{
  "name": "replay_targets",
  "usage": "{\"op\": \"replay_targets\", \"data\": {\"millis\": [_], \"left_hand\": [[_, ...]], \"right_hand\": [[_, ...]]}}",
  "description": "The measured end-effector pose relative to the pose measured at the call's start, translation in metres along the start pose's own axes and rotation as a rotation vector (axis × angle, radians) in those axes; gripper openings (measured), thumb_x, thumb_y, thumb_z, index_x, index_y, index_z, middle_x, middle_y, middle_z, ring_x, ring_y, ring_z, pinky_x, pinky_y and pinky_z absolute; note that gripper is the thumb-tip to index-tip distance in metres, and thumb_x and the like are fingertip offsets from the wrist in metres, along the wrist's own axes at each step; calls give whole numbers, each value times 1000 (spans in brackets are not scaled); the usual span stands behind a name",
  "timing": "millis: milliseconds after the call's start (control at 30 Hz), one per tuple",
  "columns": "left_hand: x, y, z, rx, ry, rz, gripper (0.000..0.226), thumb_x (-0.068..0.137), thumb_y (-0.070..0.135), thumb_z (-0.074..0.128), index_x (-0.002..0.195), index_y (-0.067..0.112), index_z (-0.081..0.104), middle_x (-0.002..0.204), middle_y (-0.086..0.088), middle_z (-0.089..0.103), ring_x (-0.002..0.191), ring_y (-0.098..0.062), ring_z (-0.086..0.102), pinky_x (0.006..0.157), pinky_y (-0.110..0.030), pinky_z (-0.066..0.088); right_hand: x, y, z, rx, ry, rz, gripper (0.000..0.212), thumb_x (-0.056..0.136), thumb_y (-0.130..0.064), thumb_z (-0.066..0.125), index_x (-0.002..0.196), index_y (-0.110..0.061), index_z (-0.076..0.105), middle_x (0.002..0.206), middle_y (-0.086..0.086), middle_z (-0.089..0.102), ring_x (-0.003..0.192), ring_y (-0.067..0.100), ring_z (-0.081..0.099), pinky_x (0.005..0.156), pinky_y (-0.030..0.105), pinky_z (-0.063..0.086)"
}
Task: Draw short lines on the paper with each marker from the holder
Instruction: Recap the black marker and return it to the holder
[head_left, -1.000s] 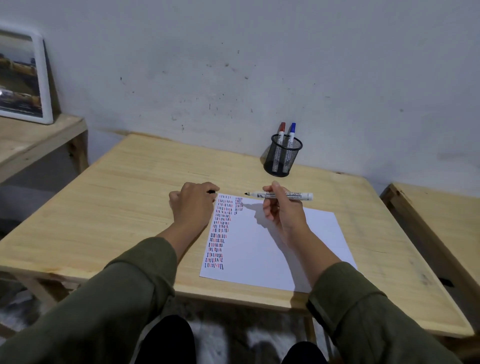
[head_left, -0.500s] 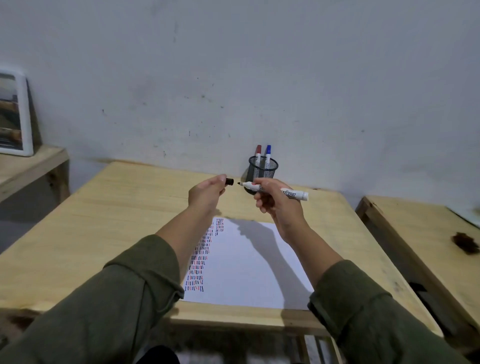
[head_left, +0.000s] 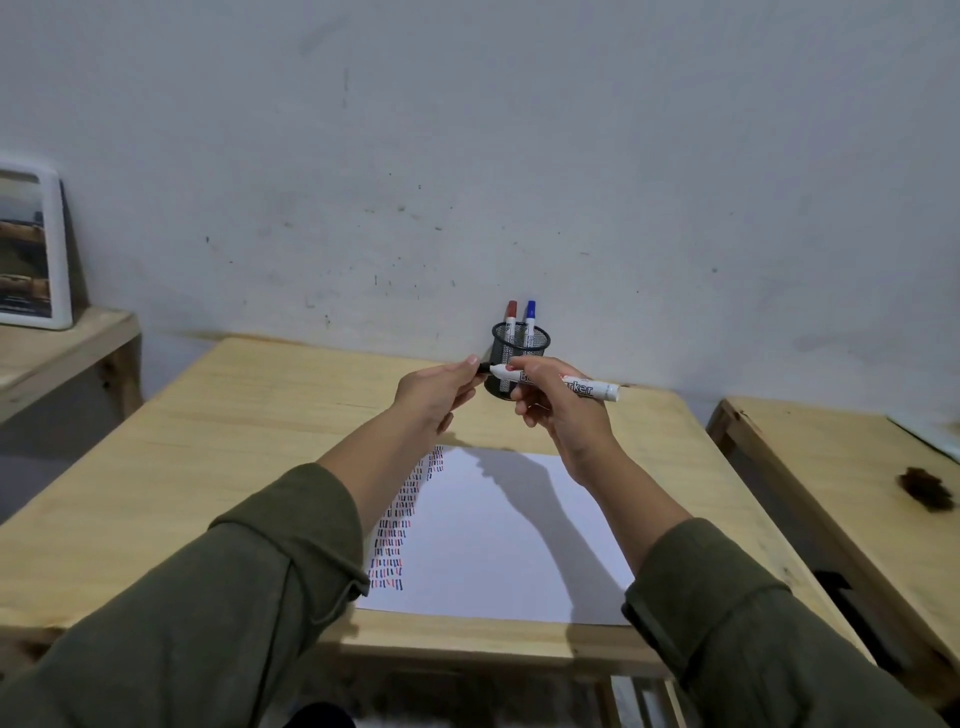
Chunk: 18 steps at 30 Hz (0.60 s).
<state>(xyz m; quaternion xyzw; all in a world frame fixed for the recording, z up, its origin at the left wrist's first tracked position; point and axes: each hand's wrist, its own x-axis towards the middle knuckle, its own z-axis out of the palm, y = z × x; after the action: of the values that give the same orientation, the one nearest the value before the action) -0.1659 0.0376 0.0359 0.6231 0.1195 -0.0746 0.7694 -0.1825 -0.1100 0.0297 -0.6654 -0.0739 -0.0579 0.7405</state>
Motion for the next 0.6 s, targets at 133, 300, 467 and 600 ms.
{"op": "replay_targets", "data": {"millis": [133, 300, 467, 600], "left_hand": [[-1, 9, -4, 26, -55, -46, 12, 85, 38, 65, 84, 26, 64, 59, 16, 70, 71, 2, 58, 63, -23, 33], [-6, 8, 7, -208, -56, -54, 13, 88, 23, 63, 76, 22, 62, 44, 13, 63, 65, 0, 53, 58, -17, 31], [-6, 6, 9, -258, -85, -23, 14, 91, 17, 59, 78, 23, 62, 48, 12, 65, 69, -1, 53, 61, -18, 31], [0, 11, 5, -238, -99, 34, 18, 93, 14, 54, 83, 25, 64, 78, 9, 62, 75, 0, 54, 65, -18, 32]], "right_hand": [[-3, -9, -2, -65, -80, -50, 21, 93, -9, 50, 95, -8, 71, 71, 10, 59, 59, 18, 52, 52, 23, 40], [-2, -13, 5, 44, -37, -42, 22, 93, -10, 49, 97, -3, 69, 69, 10, 58, 57, 17, 50, 52, 22, 41], [-6, -8, 8, 179, -28, 13, 21, 93, -11, 50, 103, 0, 65, 73, 10, 58, 59, 17, 49, 51, 20, 43], [-8, -14, -4, 161, -254, 59, 32, 81, -19, 62, 113, -14, 64, 95, 6, 66, 77, 14, 63, 65, 21, 49]]}}
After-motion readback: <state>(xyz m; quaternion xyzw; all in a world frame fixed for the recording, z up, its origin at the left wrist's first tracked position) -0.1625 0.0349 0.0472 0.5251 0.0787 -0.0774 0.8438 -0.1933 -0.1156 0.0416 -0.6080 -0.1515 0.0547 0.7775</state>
